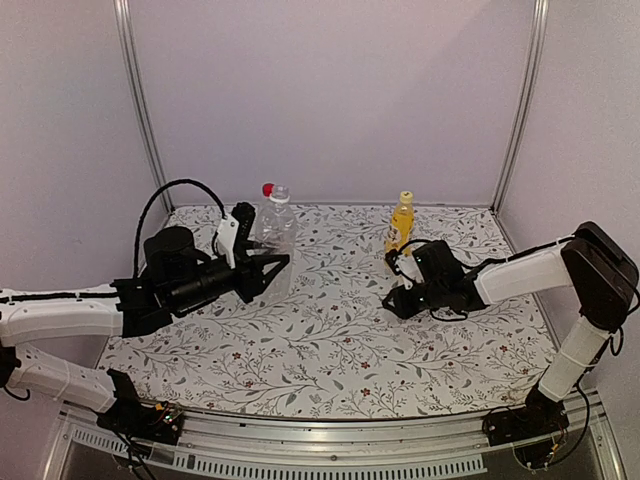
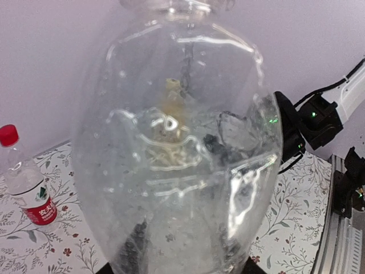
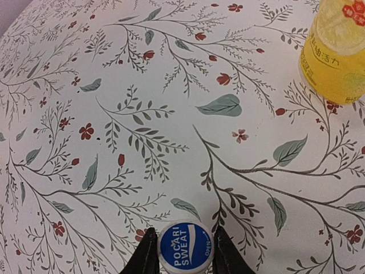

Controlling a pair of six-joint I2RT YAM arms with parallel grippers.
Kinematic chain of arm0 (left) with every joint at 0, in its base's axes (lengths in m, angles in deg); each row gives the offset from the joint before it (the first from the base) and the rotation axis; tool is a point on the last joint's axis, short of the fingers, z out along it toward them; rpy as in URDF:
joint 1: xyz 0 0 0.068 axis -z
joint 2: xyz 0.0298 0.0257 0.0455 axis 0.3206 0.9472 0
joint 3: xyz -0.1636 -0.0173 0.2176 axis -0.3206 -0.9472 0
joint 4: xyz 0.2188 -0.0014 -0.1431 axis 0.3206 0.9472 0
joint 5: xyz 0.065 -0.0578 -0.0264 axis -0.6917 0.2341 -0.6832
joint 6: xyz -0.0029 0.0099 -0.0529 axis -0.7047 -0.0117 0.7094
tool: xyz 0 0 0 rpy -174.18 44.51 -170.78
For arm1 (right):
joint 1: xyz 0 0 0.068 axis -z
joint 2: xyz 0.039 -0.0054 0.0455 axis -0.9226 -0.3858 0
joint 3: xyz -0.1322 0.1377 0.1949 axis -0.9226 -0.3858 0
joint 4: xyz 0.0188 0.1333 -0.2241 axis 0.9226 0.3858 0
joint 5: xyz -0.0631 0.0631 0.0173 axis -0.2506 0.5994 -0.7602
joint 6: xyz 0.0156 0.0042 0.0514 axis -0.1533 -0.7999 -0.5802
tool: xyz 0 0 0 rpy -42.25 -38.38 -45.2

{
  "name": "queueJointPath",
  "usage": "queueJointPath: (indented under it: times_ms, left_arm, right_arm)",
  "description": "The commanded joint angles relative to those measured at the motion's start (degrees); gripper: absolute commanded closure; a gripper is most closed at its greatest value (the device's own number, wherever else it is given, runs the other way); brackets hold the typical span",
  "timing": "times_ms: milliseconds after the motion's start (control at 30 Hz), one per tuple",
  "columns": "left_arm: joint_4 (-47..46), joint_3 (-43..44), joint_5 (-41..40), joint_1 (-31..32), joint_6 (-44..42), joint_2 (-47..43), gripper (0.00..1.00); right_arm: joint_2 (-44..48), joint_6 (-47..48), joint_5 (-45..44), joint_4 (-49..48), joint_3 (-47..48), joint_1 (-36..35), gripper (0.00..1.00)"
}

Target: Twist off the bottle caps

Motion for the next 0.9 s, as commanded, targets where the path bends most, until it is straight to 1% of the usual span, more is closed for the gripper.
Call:
queueJointPath:
  times_ms: [0,133,367,633,733,867]
  left_arm:
    - [-1.06,0.24,-2.07,-0.61,-0.77,1.5,0.61]
    - [-2.0,0.36,-2.26,-0.58,-0.49,3.0,0.62]
    - [-4.99,-0.62,-6.63,-0.71,0.18,4.79,0.61]
    - [-5.22,-0.34,-7.67,-0.71,-0.78,4.88,0.61]
    - [-5.6,-0.85,-9.1,-0.83,-1.06,4.53,0.61]
    - [-8.15,-3.27,-11.33,-1.92,-0.09,4.12,0.6]
  right_arm:
    - [-0.55,-2.57,-0.74,-4.87,-3.49,0.19,0.77]
    - [-0.31,-2.47,-1.98,-6.58,-6.21,0.18,0.74]
    - [-1.35,-2.82,-1.61,-7.07,-7.73,0.22,0.69]
    - [0.59,-4.27,-2.5,-6.89,-10.22,0.16,0.54]
    - [2.4,-4.43,-2.67,-6.0,-10.55,0.09,0.49]
    - [6.4,-3.53,-2.49,-3.52,-8.97,-0.25,0.4]
